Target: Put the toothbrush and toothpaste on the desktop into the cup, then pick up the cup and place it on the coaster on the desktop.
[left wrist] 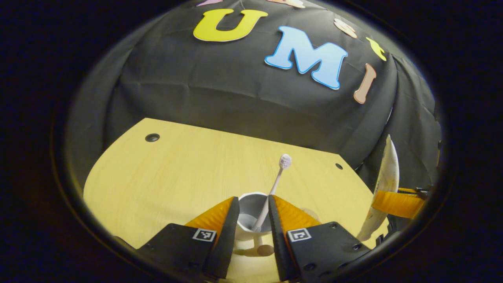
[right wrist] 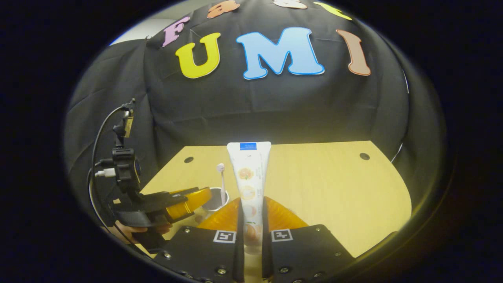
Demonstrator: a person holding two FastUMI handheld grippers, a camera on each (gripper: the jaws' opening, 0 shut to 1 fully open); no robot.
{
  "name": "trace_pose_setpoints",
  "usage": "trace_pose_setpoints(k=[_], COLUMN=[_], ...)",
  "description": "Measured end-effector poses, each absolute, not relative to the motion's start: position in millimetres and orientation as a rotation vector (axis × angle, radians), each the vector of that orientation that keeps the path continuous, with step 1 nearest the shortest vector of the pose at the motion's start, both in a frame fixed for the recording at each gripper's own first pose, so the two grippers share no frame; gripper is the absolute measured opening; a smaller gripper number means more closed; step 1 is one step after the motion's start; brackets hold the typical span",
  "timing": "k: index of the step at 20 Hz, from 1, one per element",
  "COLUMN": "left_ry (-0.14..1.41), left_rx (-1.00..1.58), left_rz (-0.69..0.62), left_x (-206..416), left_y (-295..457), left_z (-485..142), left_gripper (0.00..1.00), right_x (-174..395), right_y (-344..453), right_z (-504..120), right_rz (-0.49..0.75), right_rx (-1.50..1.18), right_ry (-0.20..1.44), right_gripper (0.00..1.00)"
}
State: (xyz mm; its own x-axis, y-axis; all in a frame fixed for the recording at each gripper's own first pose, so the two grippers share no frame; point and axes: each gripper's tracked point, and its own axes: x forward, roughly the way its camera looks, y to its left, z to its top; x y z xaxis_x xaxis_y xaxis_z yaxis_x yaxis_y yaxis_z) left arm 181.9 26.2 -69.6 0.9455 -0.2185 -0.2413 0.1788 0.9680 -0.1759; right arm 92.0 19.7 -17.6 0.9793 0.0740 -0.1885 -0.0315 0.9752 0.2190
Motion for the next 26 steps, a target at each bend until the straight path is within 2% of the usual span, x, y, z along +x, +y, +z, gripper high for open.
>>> trace_pose_setpoints(k=[3,6,7,9,10,17,26], left_ry=[0.258,0.277,0.283,0.292,0.294,0.298,0.36], left_rx=[-0.161,-0.167,-0.169,-0.164,-0.161,-0.184,-0.236], left_rz=[-0.19,-0.167,-0.162,-0.161,-0.159,-0.182,-0.192], left_x=[172,161,157,147,143,107,77], left_y=[34,46,48,52,55,62,72], left_z=[-68,-71,-71,-72,-72,-74,-100], left_gripper=[0.82,0.84,0.93,0.92,0.87,0.87,0.87], right_x=[102,115,120,131,138,182,224], right_y=[27,39,44,55,60,97,123], right_z=[-11,-2,1,8,11,25,-8], right_rz=[0.077,0.105,0.117,0.146,0.159,0.223,0.23], right_rx=[0.217,0.208,0.21,0.225,0.234,0.232,0.126], right_ry=[0.185,0.161,0.149,0.125,0.113,0.033,0.066], right_gripper=[0.18,0.18,0.18,0.17,0.18,0.17,0.18])
